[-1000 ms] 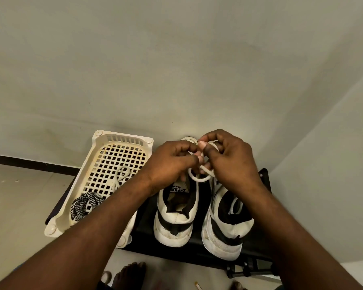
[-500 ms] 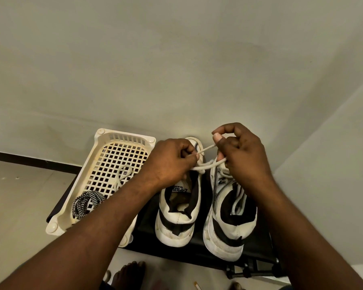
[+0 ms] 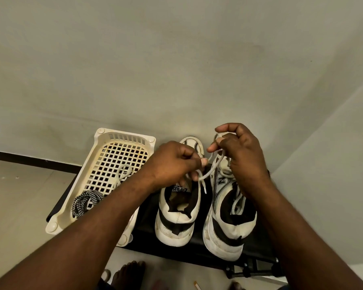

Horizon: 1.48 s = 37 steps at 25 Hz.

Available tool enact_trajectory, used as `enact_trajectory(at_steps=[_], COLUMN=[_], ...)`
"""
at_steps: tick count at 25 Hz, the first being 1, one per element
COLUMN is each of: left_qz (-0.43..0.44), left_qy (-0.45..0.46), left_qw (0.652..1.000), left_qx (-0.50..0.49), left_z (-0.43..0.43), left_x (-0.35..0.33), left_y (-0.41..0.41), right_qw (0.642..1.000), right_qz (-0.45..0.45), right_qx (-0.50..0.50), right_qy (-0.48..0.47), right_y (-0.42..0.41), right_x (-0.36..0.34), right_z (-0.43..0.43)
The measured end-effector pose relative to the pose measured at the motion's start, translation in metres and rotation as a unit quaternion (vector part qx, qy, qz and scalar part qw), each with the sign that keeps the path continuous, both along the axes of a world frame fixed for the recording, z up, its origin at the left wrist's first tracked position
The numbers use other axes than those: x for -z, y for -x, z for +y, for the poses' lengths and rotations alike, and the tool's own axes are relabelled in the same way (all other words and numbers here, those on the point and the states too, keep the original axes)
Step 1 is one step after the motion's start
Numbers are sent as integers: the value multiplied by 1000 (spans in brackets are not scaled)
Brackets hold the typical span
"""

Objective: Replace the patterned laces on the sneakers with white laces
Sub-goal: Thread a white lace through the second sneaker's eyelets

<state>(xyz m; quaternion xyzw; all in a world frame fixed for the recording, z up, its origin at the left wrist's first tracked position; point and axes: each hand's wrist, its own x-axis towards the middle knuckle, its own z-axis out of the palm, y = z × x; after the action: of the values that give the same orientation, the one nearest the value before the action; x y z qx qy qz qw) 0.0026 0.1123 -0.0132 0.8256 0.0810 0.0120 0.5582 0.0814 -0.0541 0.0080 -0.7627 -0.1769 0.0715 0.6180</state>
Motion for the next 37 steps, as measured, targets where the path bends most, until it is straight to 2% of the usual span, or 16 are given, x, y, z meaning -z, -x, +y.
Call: enact_trajectory(at_steps=[2, 4, 5, 7, 10, 13, 15, 17, 18, 22, 24, 27, 30, 32, 34, 37], left_qz=[13, 11, -4, -41, -51, -27, -29, -42, -49, -63, -65, -43, 26, 31, 21, 24], left_qy=[-26, 11, 40, 95, 104, 82, 87, 62, 51, 1, -52, -164, -211, -249, -290, -336], left_qw=[999, 999, 999, 994, 985, 987, 989, 993, 994, 995, 991, 971, 972, 963, 953, 940], left_qx=[37, 43, 28, -33, -126, -132, -116, -95, -87, -75, -109, -166, -103, -94, -85, -57], left_z=[0, 0, 1, 3, 8, 9, 6, 5, 5, 3, 5, 17, 21, 17, 10, -2], left_x=[1, 1, 0, -1, 1, 4, 2, 1, 1, 0, 2, 7, 11, 10, 7, 7], left_y=[1, 1, 1, -1, -5, -6, -5, -4, -3, -1, -2, -3, -2, -2, -3, -2], right_qw=[996, 993, 996, 993, 945, 914, 943, 990, 996, 996, 991, 998, 994, 990, 990, 994], right_qz=[16, 32, 20, -43, -101, -168, -159, -47, -4, 61, 77, -4, -76, -112, -114, -63], right_qx=[-18, -8, 20, 92, 66, 50, 20, -34, -42, -9, -9, 55, 80, 67, 36, -53], right_qy=[-91, -117, -85, 64, 305, 367, 290, 132, 72, -63, -110, -44, 19, 56, 73, 65], right_y=[-1, -4, -6, -11, -13, -8, -5, -1, 1, 7, 7, -1, -7, -8, -6, -2], right_x=[-3, -3, -1, 6, 17, 24, 20, 16, 15, 11, 8, 10, 13, 16, 18, 18], right_z=[-1, -3, -4, -7, -7, 1, 4, 7, 8, 15, 14, 10, 6, 6, 8, 12])
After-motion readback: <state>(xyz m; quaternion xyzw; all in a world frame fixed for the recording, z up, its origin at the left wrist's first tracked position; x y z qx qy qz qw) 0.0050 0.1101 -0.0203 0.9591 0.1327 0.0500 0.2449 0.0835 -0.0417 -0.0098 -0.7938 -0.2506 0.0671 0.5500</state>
